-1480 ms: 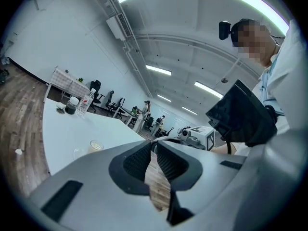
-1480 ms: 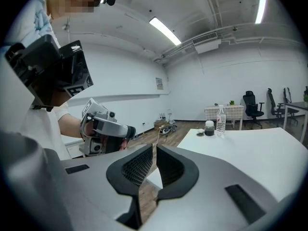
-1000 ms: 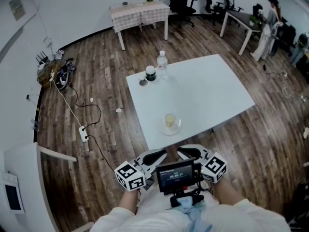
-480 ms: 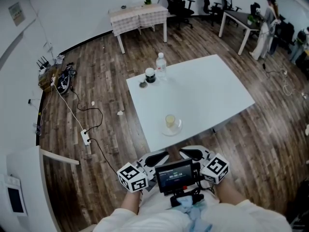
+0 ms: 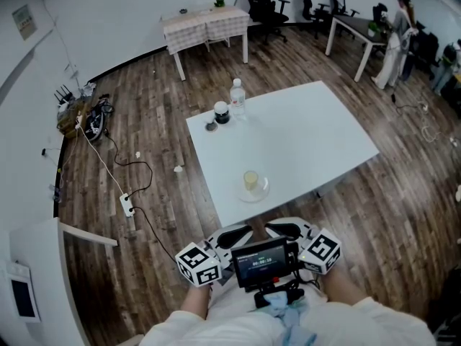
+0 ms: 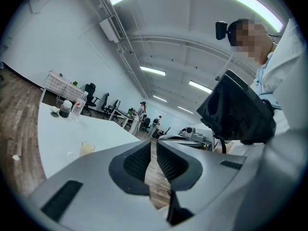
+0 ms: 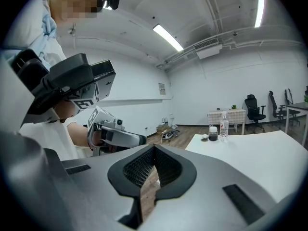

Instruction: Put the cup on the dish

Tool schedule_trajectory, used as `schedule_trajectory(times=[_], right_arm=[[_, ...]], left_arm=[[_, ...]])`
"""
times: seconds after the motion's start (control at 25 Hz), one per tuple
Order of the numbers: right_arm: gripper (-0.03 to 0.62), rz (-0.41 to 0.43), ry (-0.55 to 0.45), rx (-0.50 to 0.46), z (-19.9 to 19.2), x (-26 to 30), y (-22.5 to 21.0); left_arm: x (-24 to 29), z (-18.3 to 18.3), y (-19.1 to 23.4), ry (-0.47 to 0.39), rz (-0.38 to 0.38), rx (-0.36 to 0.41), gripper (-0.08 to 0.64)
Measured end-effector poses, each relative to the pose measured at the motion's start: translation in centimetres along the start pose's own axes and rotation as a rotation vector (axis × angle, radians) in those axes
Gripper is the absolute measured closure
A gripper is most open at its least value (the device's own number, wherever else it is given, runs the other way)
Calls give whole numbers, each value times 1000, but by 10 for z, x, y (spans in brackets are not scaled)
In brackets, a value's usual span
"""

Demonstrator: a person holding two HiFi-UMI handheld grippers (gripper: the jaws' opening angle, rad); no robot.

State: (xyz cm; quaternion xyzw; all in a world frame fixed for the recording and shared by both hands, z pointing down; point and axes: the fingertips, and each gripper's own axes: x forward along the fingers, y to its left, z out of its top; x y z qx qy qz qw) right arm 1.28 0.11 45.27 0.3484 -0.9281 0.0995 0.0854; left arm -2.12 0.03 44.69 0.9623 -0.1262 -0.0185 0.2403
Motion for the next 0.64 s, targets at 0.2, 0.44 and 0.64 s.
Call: schedule_trajectory(times=[0.2, 0.44, 0.64], right_arm=[[563, -2, -4, -2, 3, -4, -4], [563, -1, -5, 3, 2, -6, -6], [563, -1, 0, 4, -3, -5, -4]], left_arm=[[5, 0, -1, 6, 1, -4, 522], [7, 1, -4, 23, 4, -3, 522], [6, -3, -3, 28, 4, -3, 522]])
